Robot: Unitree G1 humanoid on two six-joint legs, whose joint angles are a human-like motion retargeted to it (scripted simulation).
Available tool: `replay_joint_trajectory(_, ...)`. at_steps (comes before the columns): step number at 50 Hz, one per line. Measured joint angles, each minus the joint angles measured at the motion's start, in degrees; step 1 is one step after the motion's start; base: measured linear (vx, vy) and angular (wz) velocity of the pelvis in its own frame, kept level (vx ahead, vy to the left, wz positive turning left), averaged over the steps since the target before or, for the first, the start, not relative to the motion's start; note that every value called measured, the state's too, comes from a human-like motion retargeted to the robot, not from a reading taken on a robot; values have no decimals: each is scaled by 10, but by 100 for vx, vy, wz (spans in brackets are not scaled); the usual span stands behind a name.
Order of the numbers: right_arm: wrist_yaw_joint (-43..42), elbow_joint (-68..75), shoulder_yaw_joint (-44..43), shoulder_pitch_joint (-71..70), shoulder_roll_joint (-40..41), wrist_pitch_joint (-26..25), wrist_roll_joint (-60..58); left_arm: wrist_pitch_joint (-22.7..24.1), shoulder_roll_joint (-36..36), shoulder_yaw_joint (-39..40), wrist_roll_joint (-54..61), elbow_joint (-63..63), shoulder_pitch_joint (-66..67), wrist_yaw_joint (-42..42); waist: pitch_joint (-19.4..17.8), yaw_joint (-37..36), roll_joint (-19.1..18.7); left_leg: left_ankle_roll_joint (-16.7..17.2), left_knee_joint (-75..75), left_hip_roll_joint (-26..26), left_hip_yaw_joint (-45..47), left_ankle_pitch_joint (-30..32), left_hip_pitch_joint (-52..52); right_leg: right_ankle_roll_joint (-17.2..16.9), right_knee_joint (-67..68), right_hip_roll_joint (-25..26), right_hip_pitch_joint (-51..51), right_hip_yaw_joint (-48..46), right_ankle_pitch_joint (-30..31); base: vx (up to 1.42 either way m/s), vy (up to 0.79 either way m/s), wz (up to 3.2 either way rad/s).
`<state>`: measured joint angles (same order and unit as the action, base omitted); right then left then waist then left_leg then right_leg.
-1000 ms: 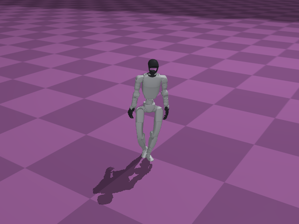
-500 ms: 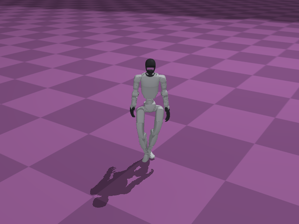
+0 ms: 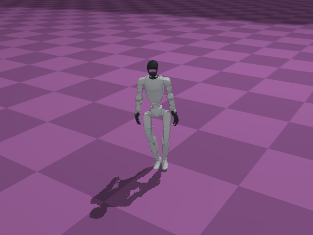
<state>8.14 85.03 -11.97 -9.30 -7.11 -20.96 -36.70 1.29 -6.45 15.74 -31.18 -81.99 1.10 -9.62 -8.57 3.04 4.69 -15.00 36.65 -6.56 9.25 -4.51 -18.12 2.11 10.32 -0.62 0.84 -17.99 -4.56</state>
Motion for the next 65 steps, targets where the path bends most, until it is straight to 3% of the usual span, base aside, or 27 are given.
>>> replay_joint_trajectory(7,-5,11,6,-4,2,-2,1,-5,-6,-3,1,12,-8,14,-11,4,-18,0,-66,36,46,37,56,-59,70,3,18,-6,42,13,0,-117)
replay_joint_trajectory(10,-7,8,10,-2,3,2,-1,-6,-10,-3,8,18,-13,16,-18,2,-20,0,-114,44,65,53,88,-80,151,3,64,24,92,10,3,-146)
replay_joint_trajectory(13,-10,13,9,2,0,0,-2,-15,-15,-7,14,28,-20,36,-19,4,-19,0,-147,44,94,62,108,-117,211,-6,95,10,67,10,1,-118)
replay_joint_trajectory(15,-11,22,4,6,-1,-3,-2,-22,-20,-11,15,37,-23,53,-21,11,-22,0,-150,47,98,55,118,-41,213,-13,97,-37,-6,12,-5,-77)
replay_joint_trajectory(18,-5,37,-5,22,-3,-9,4,-23,-23,-15,12,47,-24,63,-22,0,-10,0,-135,39,128,35,136,9,119,-39,64,-139,-12,21,-6,-89)
replay_joint_trajectory(20,-2,46,-10,35,-3,-12,8,-20,-24,-13,11,55,-21,63,-23,-15,-5,0,-131,35,146,22,154,74,68,-40,40,-204,-18,26,-5,-109)
replay_joint_trajectory(23,-2,68,-9,44,-2,-18,12,-15,-25,-3,9,60,-12,60,-22,-48,4,0,-124,41,204,4,188,90,29,-29,2,-226,-42,21,-5,-139)
replay_joint_trajectory(25,2,92,-12,33,-7,-27,10,-17,-21,1,10,56,-5,57,-34,-49,12,0,-118,38,223,5,212,96,37,-18,18,-110,-35,10,0,-80)
replay_joint_trajectory(28,12,105,-2,14,-4,-32,1,-23,-15,18,15,39,7,55,-39,-51,18,0,-88,52,267,9,232,111,25,-28,-8,-145,-38,17,3,-87)
replay_joint_trajectory(33,7,61,5,2,10,-16,-15,-31,-7,45,1,29,25,59,-36,-20,26,0,45,100,279,50,207,120,-4,-15,-30,-101,-46,23,-7,-30)
replay_joint_trajectory(38,-4,22,17,-11,16,-3,2,-36,1,56,23,23,17,55,-39,-30,12,0,182,134,168,35,114,128,-10,12,-29,-67,-34,13,-11,-54)
replay_joint_trajectory(41,0,13,27,-21,18,-5,-7,-32,10,53,27,28,18,59,-33,-33,1,0,118,98,120,14,76,128,-7,17,-10,-59,-5,-16,28,-59)
replay_joint_trajectory(44,3,-7,36,-18,16,-2,-10,-27,19,36,18,36,23,54,-18,-24,-6,5,-47,44,83,15,71,111,3,-3,17,-58,19,-6,44,-25)
replay_joint_trajectory(45,4,-15,38,-16,14,0,-9,-26,21,30,13,39,24,53,-13,-18,-10,13,-108,23,54,26,73,104,13,-10,27,-60,21,18,30,-42)
replay_joint_trajectory(47,1,-27,42,-14,15,6,-10,-25,21,27,7,42,25,50,-14,-19,-28,70,-182,9,-31,91,84,102,35,11,37,-40,19,21,13,-85)
replay_joint_trajectory(48,0,-31,43,-12,15,8,-12,-25,21,27,7,42,26,49,-14,-16,-32,67,-192,5,-61,129,86,99,45,13,38,-40,19,23,9,-85)
replay_joint_trajectory(50,-2,-30,44,-13,15,11,-14,-26,21,28,13,37,23,49,-12,-4,-28,34,-186,18,-1,116,89,86,78,1,50,-41,12,21,9,-66)
replay_joint_trajectory(52,-3,-23,45,-11,17,10,-11,-30,18,32,19,33,18,54,-12,11,-32,23,-204,38,43,118,105,78,107,5,61,-35,12,21,11,-48)
replay_joint_trajectory(54,-4,-14,42,-6,18,8,-4,-32,14,31,25,31,13,59,-12,24,-35,15,-203,32,22,119,110,69,135,0,65,-48,13,20,11,-48)
replay_joint_trajectory(60,1,18,27,25,17,1,-3,-30,0,25,24,51,-2,56,-9,30,-40,17,-220,42,40,126,130,37,285,-24,129,-69,63,18,10,-70)
replay_joint_trajectory(65,-7,66,19,46,15,-12,0,-33,-12,26,34,58,-15,53,-5,35,-35,41,-223,55,93,131,144,28,299,-35,137,-133,-2,17,6,-46)
